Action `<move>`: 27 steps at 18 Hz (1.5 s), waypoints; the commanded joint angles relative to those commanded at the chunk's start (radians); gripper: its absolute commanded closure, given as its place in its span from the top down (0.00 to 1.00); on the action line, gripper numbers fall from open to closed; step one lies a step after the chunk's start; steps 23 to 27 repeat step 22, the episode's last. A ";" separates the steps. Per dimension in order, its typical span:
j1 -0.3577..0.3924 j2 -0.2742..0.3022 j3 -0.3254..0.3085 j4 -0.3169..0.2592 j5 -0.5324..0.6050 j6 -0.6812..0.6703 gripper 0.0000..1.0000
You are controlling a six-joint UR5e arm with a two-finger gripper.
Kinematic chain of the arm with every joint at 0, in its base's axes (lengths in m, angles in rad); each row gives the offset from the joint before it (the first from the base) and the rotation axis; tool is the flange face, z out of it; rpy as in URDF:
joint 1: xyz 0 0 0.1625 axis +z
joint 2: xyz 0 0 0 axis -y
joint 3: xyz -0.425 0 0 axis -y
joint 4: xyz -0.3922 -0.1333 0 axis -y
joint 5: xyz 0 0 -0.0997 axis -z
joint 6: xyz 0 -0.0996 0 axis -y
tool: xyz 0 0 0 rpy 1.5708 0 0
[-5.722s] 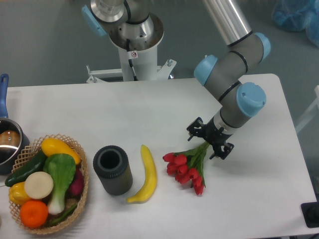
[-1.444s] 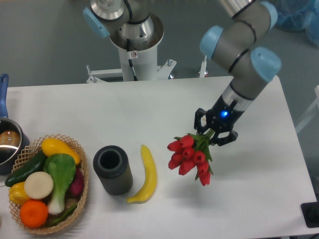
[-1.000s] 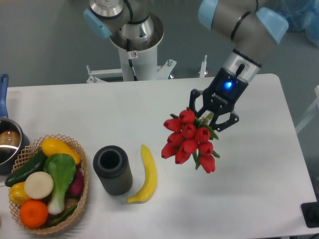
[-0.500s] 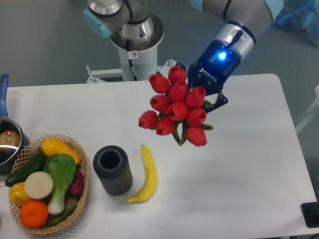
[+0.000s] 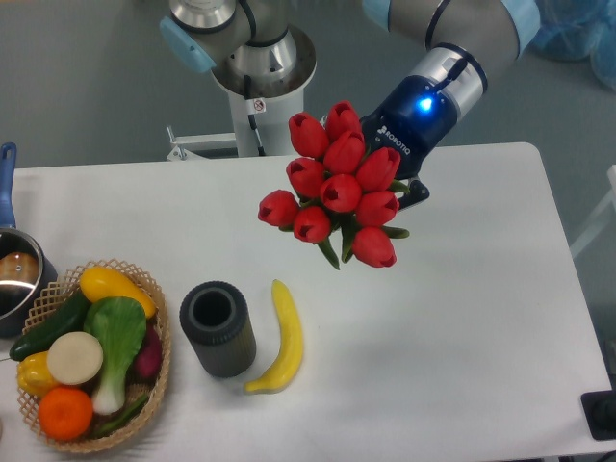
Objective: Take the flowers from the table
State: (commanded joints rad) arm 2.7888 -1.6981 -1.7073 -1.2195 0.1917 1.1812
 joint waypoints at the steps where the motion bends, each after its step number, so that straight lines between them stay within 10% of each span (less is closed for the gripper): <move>1: 0.000 0.000 0.000 0.000 0.000 0.000 0.36; 27: 0.011 0.011 -0.031 0.009 -0.009 0.002 0.36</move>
